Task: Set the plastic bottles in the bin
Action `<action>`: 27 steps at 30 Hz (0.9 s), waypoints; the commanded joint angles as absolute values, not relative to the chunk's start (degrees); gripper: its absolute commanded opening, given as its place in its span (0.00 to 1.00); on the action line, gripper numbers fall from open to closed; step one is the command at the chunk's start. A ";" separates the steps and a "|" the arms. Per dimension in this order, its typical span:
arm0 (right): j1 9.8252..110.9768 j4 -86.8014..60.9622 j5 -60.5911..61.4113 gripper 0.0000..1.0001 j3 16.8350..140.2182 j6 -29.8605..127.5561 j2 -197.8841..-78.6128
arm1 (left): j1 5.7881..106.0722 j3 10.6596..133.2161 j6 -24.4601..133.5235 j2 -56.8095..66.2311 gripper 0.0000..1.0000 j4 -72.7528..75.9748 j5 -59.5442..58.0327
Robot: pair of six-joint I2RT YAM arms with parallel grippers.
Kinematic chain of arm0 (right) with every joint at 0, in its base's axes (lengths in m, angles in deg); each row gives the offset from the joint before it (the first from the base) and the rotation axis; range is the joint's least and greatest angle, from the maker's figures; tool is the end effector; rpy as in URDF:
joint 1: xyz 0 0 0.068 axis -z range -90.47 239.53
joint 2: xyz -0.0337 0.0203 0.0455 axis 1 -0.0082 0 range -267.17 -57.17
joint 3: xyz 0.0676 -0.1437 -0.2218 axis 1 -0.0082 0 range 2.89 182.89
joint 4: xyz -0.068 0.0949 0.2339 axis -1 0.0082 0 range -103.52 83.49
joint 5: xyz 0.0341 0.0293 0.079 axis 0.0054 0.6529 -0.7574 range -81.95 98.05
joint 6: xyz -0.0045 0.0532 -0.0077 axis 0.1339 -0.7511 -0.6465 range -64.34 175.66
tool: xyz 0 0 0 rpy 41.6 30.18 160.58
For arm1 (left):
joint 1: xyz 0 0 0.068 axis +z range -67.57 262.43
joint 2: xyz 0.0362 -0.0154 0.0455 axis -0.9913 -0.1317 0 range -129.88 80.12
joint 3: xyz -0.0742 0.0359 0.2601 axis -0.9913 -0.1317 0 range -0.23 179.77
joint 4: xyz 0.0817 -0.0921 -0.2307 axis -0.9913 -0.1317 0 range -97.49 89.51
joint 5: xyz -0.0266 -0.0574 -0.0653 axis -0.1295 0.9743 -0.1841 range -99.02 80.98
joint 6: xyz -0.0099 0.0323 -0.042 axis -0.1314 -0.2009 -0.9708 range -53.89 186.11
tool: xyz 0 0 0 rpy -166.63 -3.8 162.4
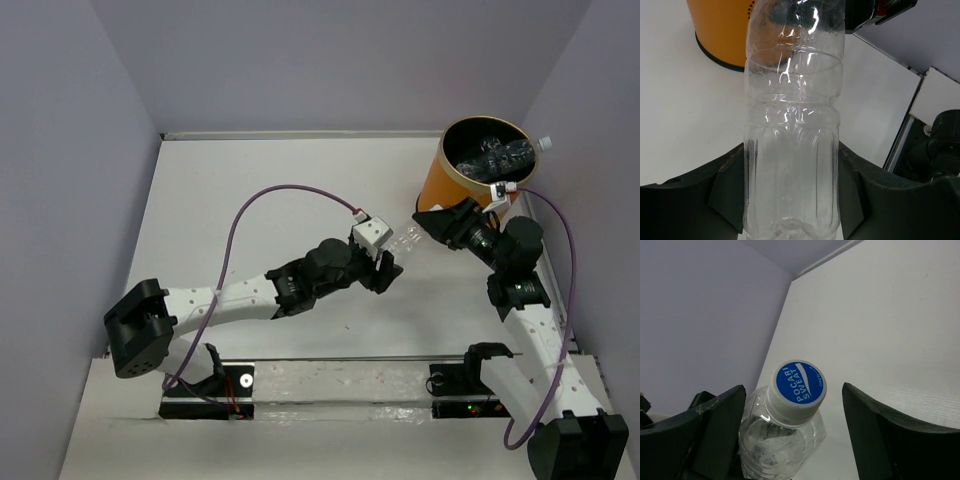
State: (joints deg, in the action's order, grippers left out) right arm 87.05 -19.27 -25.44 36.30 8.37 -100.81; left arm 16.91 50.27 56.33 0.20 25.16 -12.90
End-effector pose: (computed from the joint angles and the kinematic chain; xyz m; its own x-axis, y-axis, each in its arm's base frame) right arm 0.1831 0.0275 0.3031 -0.4833 0.5925 -0.6445 -0.3398 0.5515 0.7618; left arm 0.1372 -0.2957 0.2981 -0.1764 -0.0219 -0.9841 0.8626 0.4781 -0.1652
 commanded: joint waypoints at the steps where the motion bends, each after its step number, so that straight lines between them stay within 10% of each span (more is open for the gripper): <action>1: 84.79 -28.62 -29.12 0.70 35.85 4.52 -101.81 | 16.69 50.74 55.92 3.21 0.48 31.68 -11.30; 3: 84.26 -30.82 -29.91 0.43 36.38 3.29 -102.69 | 16.69 50.66 55.30 3.56 0.51 31.68 -11.65; 9: 83.73 -30.57 -27.29 0.13 41.11 3.54 -103.75 | 16.69 50.39 54.42 5.93 0.79 31.50 -12.97; 11: 83.73 -29.60 -25.27 0.11 43.92 6.08 -103.57 | 16.69 49.69 54.07 7.95 0.99 31.06 -14.02; 27: 83.73 -16.68 28.61 0.08 81.72 44.75 -120.60 | 16.69 57.59 54.86 28.17 0.99 -6.26 -31.33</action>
